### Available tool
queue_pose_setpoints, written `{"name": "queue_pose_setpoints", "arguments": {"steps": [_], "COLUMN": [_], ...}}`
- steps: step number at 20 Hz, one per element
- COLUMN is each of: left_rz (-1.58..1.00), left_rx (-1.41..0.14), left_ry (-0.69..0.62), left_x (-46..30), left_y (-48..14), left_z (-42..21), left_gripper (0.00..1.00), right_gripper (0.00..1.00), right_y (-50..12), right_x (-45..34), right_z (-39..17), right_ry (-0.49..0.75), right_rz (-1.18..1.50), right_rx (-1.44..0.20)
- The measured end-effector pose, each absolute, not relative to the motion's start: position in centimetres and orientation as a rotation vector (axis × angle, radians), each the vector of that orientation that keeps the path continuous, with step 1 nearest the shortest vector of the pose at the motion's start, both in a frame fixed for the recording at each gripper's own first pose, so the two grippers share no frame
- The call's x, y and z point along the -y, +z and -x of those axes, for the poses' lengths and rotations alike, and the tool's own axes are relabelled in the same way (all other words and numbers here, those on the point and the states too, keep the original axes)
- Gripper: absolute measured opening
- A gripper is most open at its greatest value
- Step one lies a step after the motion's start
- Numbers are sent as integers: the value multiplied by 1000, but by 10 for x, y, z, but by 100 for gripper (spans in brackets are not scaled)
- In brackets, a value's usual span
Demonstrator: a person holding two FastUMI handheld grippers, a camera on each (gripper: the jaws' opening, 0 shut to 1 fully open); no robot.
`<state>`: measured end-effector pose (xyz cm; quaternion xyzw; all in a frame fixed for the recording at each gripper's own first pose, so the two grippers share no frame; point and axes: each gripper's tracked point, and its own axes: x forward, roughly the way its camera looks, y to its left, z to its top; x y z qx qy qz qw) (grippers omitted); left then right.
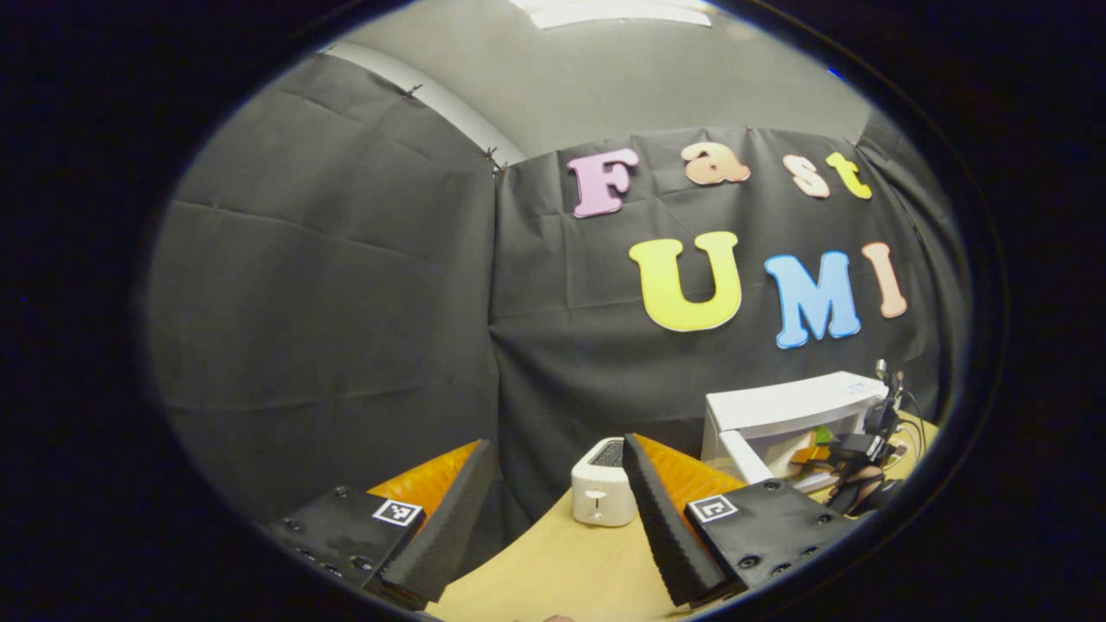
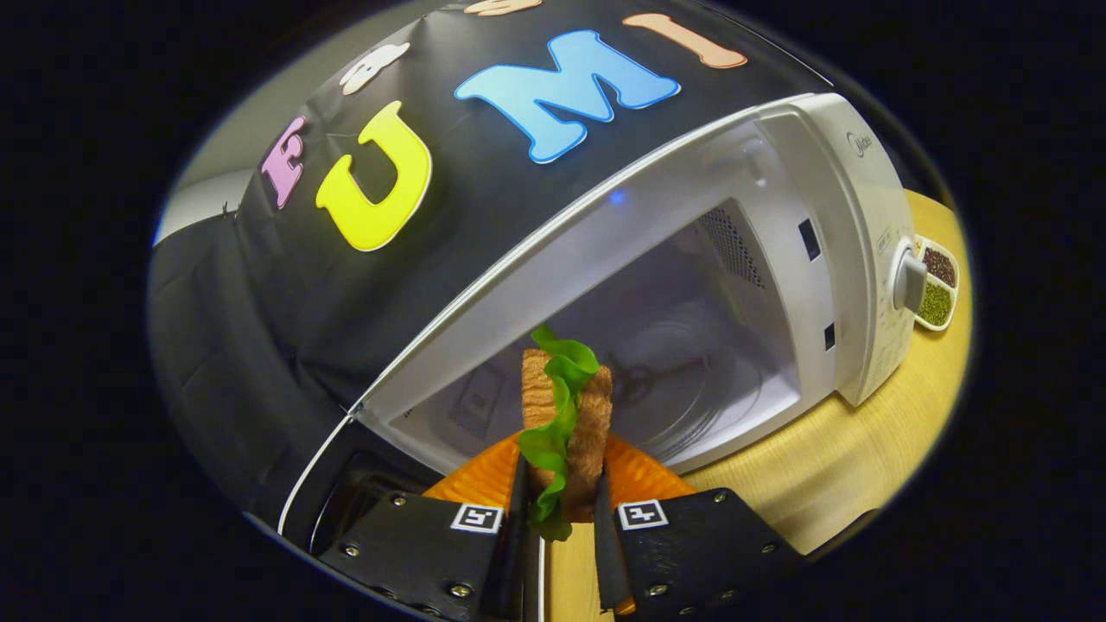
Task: Open the microwave oven with the left hand, put the food in, and close the microwave oven.
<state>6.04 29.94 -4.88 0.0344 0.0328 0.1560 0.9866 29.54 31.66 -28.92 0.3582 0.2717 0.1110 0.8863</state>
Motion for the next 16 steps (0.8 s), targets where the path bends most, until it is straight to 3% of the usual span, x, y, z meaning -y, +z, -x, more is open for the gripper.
{"name": "queue_pose_setpoints", "arguments": {"steps": [10,16], "left_rz": [-118,-108], "left_rx": [-102,-119], "left_ry": [330,332], "left_x": [-307,-311], "left_y": [-57,-68], "left_z": [-55,-56], "left_gripper": [98,94], "right_gripper": [35,52], "right_y": [-334,-337], "right_x": [-306,-290], "right_z": [-323,-333], "right_ry": [88,8], "right_rz": [-706,-548], "right_rx": [-596,-585]}}
